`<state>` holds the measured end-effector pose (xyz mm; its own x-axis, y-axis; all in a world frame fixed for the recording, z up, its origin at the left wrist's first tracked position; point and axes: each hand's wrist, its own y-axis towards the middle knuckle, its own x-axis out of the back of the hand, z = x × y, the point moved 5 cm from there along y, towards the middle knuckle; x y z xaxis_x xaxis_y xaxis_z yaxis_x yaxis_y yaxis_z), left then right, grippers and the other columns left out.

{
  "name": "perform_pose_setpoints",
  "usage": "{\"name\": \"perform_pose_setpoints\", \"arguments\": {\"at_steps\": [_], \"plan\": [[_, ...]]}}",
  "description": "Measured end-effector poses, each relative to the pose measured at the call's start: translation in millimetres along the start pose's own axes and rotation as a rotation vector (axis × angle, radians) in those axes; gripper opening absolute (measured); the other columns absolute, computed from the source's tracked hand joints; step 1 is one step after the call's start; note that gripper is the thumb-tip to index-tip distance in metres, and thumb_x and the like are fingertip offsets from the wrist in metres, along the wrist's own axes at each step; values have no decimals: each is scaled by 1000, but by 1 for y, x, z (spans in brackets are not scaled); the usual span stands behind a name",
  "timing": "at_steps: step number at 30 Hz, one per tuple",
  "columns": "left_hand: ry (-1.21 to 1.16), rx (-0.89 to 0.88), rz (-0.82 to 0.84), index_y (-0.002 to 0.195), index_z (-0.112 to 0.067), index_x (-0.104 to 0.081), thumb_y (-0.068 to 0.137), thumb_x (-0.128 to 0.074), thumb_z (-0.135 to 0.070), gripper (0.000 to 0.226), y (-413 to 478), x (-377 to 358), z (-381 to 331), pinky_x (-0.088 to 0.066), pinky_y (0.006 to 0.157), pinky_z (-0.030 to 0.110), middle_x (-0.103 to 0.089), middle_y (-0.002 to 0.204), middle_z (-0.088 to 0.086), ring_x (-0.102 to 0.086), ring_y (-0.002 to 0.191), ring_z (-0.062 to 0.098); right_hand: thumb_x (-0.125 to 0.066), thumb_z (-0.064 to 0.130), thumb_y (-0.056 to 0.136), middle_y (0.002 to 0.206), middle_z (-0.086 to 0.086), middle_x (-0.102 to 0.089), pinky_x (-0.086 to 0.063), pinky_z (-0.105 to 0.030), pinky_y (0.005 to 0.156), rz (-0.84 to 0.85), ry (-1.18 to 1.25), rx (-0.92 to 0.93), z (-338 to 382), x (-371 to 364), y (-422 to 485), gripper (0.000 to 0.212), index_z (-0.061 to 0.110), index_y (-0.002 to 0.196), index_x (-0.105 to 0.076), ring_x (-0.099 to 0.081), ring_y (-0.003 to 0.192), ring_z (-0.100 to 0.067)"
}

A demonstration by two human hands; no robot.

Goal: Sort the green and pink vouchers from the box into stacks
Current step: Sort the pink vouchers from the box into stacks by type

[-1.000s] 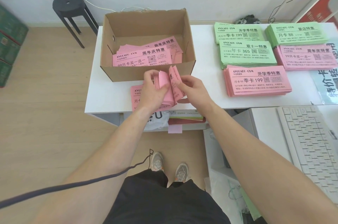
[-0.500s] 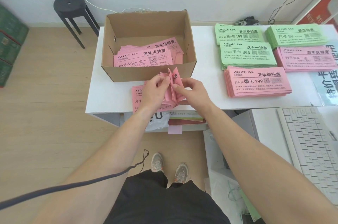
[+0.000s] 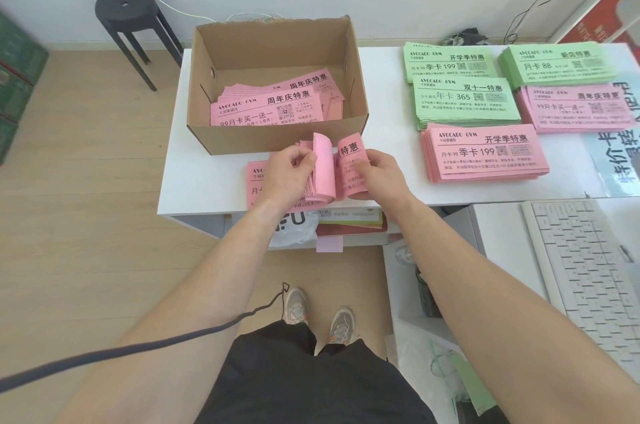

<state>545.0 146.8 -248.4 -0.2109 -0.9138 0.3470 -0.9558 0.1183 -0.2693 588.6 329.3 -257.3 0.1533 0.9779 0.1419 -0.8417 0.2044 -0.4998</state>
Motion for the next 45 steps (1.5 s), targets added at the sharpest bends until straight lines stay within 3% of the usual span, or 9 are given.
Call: {"name": "perform_pose_setpoints", "arguments": {"at_steps": [8,11,13,21,25,32,39,45], "plan": [[-3,25,-13,84,-28,-60,102,-56,-24,20,2,-11,8,-43,82,33,-63,91,-8,-56,84,10,-38,47,107,105,-2,-77,-60,-45,86,-90,4,-66,-12,29,9,45,19,110,-73,-73,99,-24],[-22,35,-19,85,-23,-61,103,-55,-22,19,2,-13,9,-43,87,33,-70,109,1,-61,97,14,-36,47,107,102,-1,-78,-58,-49,92,-99,10,-75,-14,32,9,44,25,102,-74,-73,99,-24],[-19,35,-17,84,-24,-60,103,-55,-22,19,3,-14,9,-42,84,33,-68,103,0,-58,92,13,-36,46,107,103,-2,-78,-57,-50,96,-110,9,-81,-16,34,10,44,26,100,-74,-73,100,-25],[-24,22,-15,86,-24,-60,103,-55,-20,18,7,-12,11,-40,74,25,-61,90,-7,-52,81,9,-36,39,109,103,-4,-77,-59,-47,90,-119,7,-101,-17,35,10,40,21,103,-72,-73,97,-24],[-20,22,-26,83,-26,-59,103,-55,-20,21,7,-10,12,-42,77,26,-63,92,-5,-54,81,10,-43,26,107,102,-4,-77,-61,-47,86,-109,-14,-101,-17,35,11,30,17,100,-71,-73,98,-25],[-45,41,-31,85,-24,-60,103,-55,-19,19,6,-7,12,-44,83,31,-65,96,-1,-55,86,13,-41,14,107,97,0,-74,-58,-26,62,-115,-128,-44,-17,38,11,29,12,109,-70,-72,86,-14],[-28,46,-56,85,-24,-59,103,-55,-20,20,5,-3,11,-42,81,30,-61,92,-5,-53,85,13,-49,25,107,100,1,-75,-60,-38,78,-222,-300,45,-13,46,11,22,16,105,-70,-71,90,-19],[90,2,-75,93,-21,-62,103,-54,-24,14,4,-2,-4,-38,73,23,-57,86,-19,-54,82,6,-55,27,105,94,-6,-77,-63,-37,63,-173,-180,44,-10,44,8,19,12,104,-68,-76,81,-23]]}}
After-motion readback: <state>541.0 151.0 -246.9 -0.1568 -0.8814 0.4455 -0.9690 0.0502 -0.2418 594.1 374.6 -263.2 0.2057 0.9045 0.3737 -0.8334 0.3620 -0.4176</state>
